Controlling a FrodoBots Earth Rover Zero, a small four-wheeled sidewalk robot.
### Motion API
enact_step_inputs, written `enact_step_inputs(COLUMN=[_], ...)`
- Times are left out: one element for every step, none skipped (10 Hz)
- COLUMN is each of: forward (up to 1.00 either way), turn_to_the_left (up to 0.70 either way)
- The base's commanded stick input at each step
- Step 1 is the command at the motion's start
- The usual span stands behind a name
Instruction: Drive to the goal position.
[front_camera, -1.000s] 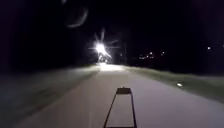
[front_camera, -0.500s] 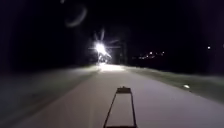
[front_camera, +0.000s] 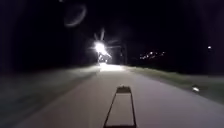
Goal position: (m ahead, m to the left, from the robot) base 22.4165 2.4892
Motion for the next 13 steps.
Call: enact_step_inputs(forward=[0.70,0.70,0.70,0.70,0.70,0.70,0.70,0.70,0.70,0.70,0.70,0.70,0.70], turn_to_the_left=[0.00,0.00,0.01,0.04,0.08,0.10,0.10,0.09,0.03,0.00,0.00,0.00,0.00])
